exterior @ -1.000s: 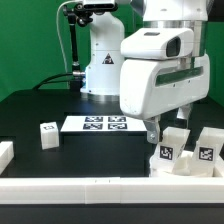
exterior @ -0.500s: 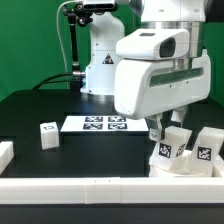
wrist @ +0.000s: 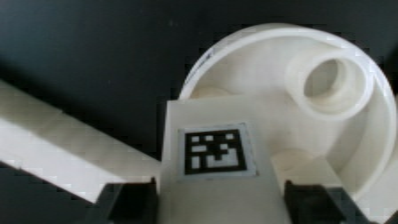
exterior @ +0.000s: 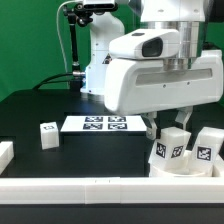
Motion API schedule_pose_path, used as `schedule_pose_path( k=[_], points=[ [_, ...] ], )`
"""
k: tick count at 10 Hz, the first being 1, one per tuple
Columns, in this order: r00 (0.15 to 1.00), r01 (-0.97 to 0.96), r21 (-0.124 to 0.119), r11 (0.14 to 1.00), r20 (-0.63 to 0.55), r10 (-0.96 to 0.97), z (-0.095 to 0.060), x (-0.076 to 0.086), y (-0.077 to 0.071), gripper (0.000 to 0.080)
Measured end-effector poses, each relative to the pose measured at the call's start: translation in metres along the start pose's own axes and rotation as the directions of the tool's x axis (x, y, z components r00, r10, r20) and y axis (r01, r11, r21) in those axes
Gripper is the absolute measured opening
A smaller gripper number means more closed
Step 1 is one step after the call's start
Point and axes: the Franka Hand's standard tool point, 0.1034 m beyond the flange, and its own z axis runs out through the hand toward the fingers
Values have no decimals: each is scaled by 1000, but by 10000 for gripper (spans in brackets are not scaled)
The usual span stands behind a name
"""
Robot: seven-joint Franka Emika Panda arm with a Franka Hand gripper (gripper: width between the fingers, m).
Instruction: Assemble stool
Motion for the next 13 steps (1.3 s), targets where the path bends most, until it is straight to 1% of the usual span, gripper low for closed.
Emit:
schedule_pose_path(
  k=[2,3,5,7,9,11,13],
  points=[
    [985,-170,2,985,-13,170,0,-1,7,341],
    [955,-296,6,955,-20,296,0,-2,9,341],
    [898,-438,13,899,-25,439,1,-1,9,341],
    [814,-579,19,815,-35,580,1,0,10,341],
    [689,-723,38,690,-38,724,1,0,9,341],
    [482,-874,58,482,-19,876,0,2,2,341],
    [253,-965,73,252,7,967,0,3,2,341]
  ],
)
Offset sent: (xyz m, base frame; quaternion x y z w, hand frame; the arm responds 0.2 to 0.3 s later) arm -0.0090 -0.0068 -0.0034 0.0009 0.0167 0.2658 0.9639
